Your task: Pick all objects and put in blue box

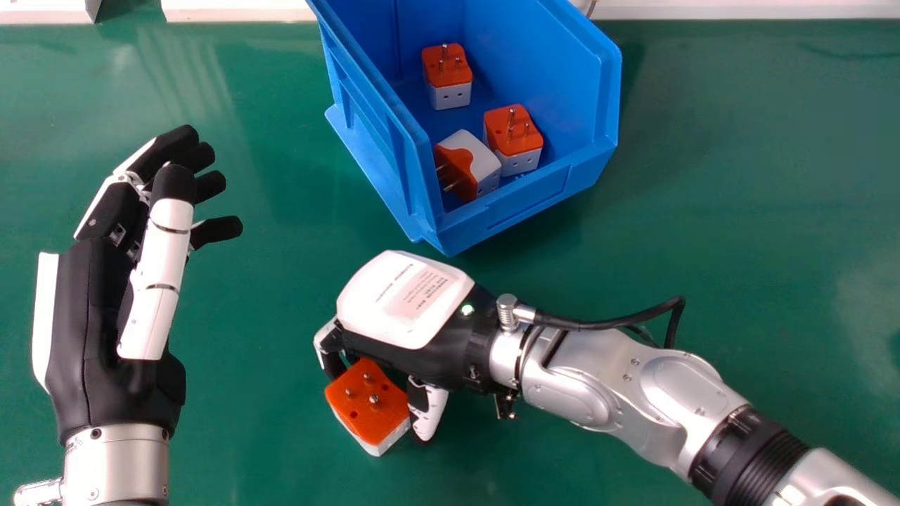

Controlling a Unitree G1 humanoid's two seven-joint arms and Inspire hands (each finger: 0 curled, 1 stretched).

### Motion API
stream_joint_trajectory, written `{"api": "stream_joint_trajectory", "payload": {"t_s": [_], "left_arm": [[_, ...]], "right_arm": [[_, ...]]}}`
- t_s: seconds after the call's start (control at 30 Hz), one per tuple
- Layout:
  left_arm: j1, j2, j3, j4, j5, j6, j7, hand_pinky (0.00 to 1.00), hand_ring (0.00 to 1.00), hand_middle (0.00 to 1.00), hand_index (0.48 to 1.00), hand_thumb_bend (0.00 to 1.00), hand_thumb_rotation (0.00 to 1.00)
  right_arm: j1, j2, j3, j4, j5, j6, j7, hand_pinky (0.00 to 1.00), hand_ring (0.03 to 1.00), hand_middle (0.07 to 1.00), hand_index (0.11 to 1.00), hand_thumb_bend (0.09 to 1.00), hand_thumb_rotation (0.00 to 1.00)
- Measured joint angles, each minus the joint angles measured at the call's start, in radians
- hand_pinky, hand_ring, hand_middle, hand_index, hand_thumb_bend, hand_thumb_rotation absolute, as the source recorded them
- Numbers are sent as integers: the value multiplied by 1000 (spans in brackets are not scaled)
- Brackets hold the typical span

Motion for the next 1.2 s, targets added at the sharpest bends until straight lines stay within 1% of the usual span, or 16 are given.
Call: {"api": "stream_joint_trajectory", "payload": {"t_s": [0.1,0.2,0.23,0.3,0.4,0.63,0.9,0.97,1.0,1.2], "left_arm": [[0,0,-2,-1,0,0,1,616,762,787,753,589,669],[0,1,-6,-6,0,1,1,604,756,783,749,592,665],[0,1,-6,-8,0,1,1,596,753,781,746,594,663],[0,1,-6,-11,0,1,1,596,753,781,746,594,663],[0,1,-7,-12,1,1,2,586,752,778,742,601,660],[0,1,-8,-12,1,2,5,598,758,784,747,596,661],[1,1,-11,-14,1,6,5,610,765,790,755,596,666],[1,1,-11,-15,1,12,6,610,765,790,755,596,666],[1,1,-11,-15,1,13,6,611,764,789,755,601,665],[2,0,-12,-16,0,14,8,616,766,787,755,596,663]], "right_arm": [[2,1,5,-20,-5,27,22,230,392,482,551,535,1],[2,3,14,-45,-20,60,45,211,382,473,548,529,1],[4,5,16,-57,-23,76,59,192,387,480,534,527,0],[13,9,16,-75,-24,106,79,192,387,480,534,527,0],[26,15,15,-96,-24,141,100,143,373,457,527,516,0],[40,30,10,-119,-30,194,131,122,362,445,527,510,0],[55,39,-12,-129,7,239,180,123,353,442,532,504,0],[59,41,-19,-129,17,242,185,123,353,442,532,504,0],[60,41,-22,-129,22,243,186,140,354,448,536,503,0],[61,41,-24,-129,27,245,189,169,353,455,546,499,0]]}}
